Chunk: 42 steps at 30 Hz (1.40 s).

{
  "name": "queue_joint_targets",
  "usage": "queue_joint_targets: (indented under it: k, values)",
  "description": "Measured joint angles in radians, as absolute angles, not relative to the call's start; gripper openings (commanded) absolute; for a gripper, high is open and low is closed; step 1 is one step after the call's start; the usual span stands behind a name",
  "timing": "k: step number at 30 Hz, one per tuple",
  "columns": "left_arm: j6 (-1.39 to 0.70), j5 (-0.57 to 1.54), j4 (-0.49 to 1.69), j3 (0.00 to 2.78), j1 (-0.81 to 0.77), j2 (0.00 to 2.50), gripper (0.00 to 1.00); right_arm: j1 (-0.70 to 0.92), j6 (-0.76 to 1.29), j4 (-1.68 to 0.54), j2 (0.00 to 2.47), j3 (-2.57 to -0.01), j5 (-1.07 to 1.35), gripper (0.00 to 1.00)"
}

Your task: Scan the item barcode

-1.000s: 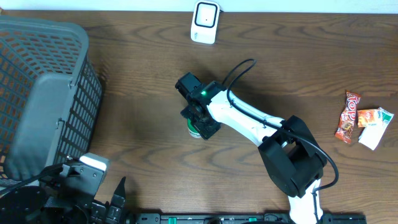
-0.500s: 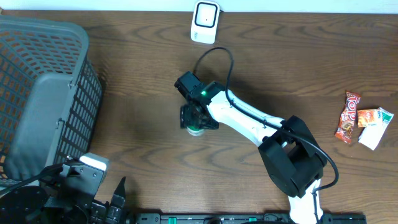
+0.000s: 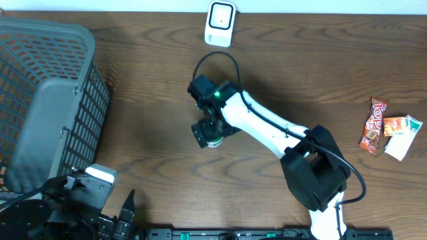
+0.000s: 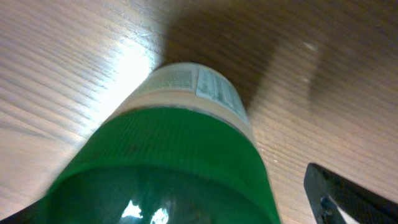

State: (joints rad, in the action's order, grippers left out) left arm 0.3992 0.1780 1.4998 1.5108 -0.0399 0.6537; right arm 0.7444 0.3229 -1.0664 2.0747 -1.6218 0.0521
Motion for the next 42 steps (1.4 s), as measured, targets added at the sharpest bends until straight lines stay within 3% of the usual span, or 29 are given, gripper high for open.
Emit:
queue_joint_targets:
  k: [9, 19, 34, 42]
  values:
    - [0.399, 0.178, 1.500, 1.510, -0.040, 0.654, 0.99, 0.744, 0.783, -1.243, 2.053, -1.782, 0.052, 0.99]
    - [0.399, 0.178, 1.500, 1.510, -0.040, 0.654, 0.99, 0.745, 1.159, -1.107, 2.054, -1.695, 0.052, 0.99]
    - [0.399, 0.178, 1.500, 1.510, -0.040, 0.654, 0.99, 0.746, 1.320, -0.916, 2.054, -1.545, 0.056, 0.99]
    - [0.399, 0.178, 1.501, 1.510, -0.040, 0.654, 0.99, 0.759, 1.352, -0.869, 2.055, -1.502, 0.060, 0.93]
